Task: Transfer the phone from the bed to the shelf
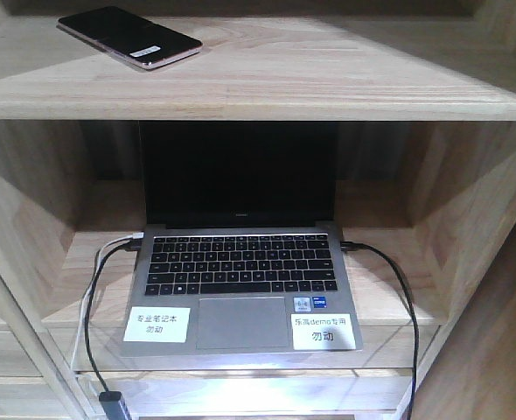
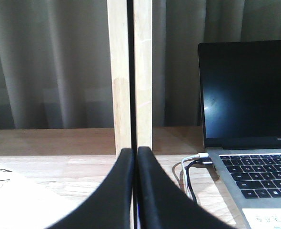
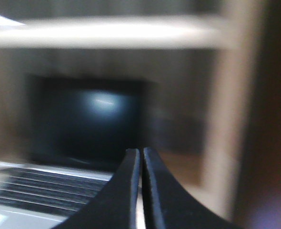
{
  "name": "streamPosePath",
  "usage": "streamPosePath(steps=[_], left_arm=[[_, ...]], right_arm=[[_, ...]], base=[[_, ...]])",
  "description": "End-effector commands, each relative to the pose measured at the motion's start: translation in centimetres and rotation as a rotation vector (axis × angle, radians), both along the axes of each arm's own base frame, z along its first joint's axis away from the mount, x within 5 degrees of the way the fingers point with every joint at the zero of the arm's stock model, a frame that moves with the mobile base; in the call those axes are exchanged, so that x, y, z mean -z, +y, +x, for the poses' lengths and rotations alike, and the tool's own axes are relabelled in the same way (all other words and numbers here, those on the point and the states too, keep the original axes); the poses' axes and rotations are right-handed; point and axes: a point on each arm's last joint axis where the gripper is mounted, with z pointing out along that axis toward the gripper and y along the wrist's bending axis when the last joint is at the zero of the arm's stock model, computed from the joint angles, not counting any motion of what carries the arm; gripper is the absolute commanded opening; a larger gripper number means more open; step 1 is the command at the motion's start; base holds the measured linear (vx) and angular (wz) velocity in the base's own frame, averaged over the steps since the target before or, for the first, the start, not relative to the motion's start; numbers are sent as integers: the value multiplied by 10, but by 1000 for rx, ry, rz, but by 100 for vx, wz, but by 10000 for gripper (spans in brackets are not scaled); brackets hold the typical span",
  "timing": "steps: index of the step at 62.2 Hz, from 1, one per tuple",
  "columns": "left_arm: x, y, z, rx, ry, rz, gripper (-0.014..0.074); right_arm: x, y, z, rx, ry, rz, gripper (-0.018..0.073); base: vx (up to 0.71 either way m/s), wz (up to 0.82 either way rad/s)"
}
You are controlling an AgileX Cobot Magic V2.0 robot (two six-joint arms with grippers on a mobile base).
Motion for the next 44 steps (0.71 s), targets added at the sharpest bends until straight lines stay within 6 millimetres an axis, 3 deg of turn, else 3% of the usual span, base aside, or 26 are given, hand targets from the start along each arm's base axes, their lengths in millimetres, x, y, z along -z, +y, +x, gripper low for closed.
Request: streamPosePath(steps=[1,27,44], left_arm=[[-15,0,-2,2,-103,-16,1],[-15,0,-2,2,-103,-16,1],[-15,0,-2,2,-104,-16,1]], right_arm=[[2,-6,0,82,-60,-12,-5],[70,-16,-13,228,-125,-32,-5],[72,-16,-14,228,-103,-61,-5]], base=[[0,0],[0,0],[0,0]])
